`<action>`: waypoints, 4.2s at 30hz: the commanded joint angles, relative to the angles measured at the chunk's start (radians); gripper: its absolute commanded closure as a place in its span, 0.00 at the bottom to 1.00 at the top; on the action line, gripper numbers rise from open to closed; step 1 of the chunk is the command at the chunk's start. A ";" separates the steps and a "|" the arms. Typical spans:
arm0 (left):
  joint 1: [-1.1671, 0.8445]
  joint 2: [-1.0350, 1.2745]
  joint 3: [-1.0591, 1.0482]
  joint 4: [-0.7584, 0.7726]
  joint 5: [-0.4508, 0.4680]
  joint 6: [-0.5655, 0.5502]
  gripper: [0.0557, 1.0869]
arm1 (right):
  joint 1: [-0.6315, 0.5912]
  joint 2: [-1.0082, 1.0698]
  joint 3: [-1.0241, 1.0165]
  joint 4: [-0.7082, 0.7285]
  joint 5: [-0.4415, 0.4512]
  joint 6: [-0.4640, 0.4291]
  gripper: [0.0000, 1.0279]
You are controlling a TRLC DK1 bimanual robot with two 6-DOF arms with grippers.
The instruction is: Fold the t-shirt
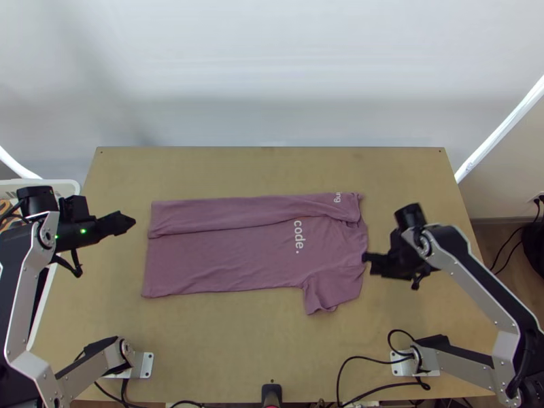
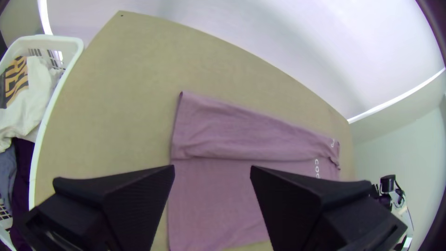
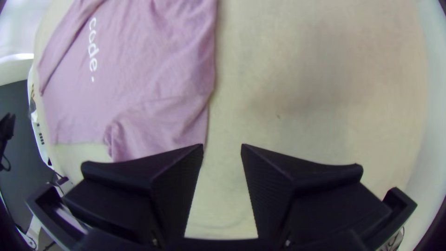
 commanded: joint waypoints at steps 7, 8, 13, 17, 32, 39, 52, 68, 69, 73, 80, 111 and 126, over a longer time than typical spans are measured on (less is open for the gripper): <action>-0.005 -0.050 -0.057 -0.037 0.007 0.040 0.22 | 0.061 0.050 -0.074 0.044 -0.028 0.021 0.64; -0.005 -0.052 -0.058 -0.037 0.008 0.040 0.22 | 0.069 0.059 -0.077 0.057 -0.028 0.024 0.64; -0.005 -0.061 -0.067 -0.039 0.008 0.038 0.22 | 0.093 0.108 -0.076 0.107 -0.028 0.040 0.64; -0.005 -0.064 -0.064 -0.045 0.007 0.040 0.22 | 0.112 0.137 -0.070 0.130 -0.030 0.053 0.64; -0.016 -0.050 -0.074 -0.124 -0.016 0.137 0.22 | 0.156 0.154 -0.088 0.216 -0.028 0.082 0.91; -0.022 -0.004 -0.126 -0.269 -0.191 0.448 0.22 | 0.159 0.088 -0.101 0.245 -0.028 0.073 0.97; -0.081 0.100 -0.255 -0.362 -0.317 0.637 0.23 | 0.149 0.082 -0.111 0.244 -0.028 0.096 0.97; -0.223 0.151 -0.356 -0.155 -0.325 0.529 0.40 | 0.155 0.048 -0.124 0.242 -0.028 0.105 0.97; -0.225 0.149 -0.356 -0.152 -0.325 0.529 0.45 | 0.153 0.047 -0.125 0.242 -0.027 0.105 0.97; -0.226 0.146 -0.360 -0.115 -0.320 0.523 0.72 | 0.149 0.042 -0.131 0.242 -0.027 0.105 0.97; -0.222 0.128 -0.374 -0.088 -0.308 0.543 0.96 | 0.133 0.033 -0.147 0.239 -0.027 0.088 0.97; -0.229 0.183 0.032 -0.097 -0.220 0.270 0.96 | 0.014 0.016 0.157 0.193 -0.022 0.021 0.97; -0.202 0.390 0.216 -0.022 -0.220 0.134 0.96 | -0.052 0.315 0.502 0.212 -0.011 0.008 0.97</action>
